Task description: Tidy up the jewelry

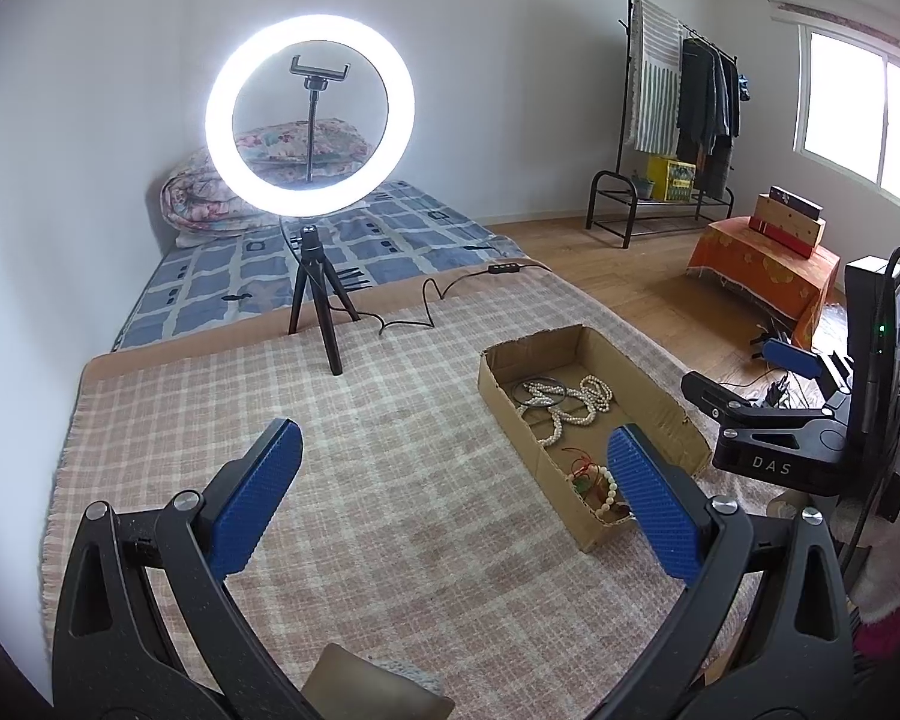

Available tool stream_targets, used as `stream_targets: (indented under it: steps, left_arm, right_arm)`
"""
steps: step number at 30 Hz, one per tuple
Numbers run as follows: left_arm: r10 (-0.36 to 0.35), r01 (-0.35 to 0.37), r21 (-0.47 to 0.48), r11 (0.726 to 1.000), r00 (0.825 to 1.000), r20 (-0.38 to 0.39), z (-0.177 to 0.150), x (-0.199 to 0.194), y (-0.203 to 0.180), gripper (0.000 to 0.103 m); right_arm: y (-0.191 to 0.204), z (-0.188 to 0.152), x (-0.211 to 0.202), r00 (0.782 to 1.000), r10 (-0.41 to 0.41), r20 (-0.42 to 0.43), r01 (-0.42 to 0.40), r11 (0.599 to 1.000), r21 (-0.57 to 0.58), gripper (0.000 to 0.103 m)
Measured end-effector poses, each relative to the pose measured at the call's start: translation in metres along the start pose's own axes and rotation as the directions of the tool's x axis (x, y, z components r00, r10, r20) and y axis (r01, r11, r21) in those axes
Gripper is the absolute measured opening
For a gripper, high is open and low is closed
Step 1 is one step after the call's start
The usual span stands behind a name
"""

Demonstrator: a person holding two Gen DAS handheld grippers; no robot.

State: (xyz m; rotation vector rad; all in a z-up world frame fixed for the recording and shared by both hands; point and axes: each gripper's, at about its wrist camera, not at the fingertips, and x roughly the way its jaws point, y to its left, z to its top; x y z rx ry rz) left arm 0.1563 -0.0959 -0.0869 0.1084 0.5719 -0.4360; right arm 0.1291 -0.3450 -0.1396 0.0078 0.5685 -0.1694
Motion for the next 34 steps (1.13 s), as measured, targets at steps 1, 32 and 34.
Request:
stream_targets:
  steps: [1, 32, 34]
  left_arm:
    - [0.000, 0.000, -0.002, 1.000, 1.000, 0.001, 0.000, 0.000, 0.000, 0.103]
    - [0.010, -0.010, 0.024, 1.000, 1.000, 0.007, -0.004, 0.004, -0.011, 0.103]
    - [0.019, -0.019, 0.025, 1.000, 1.000, 0.011, -0.003, 0.004, -0.008, 0.103]
  right_arm:
    - [0.000, 0.000, 0.000, 1.000, -0.001, -0.001, 0.001, 1.000, -0.001, 0.103]
    - [0.001, 0.000, 0.000, 1.000, -0.018, -0.011, 0.018, 1.000, -0.009, 0.103]
    - [0.001, 0.000, 0.000, 1.000, -0.019, -0.010, 0.019, 1.000, -0.009, 0.103]
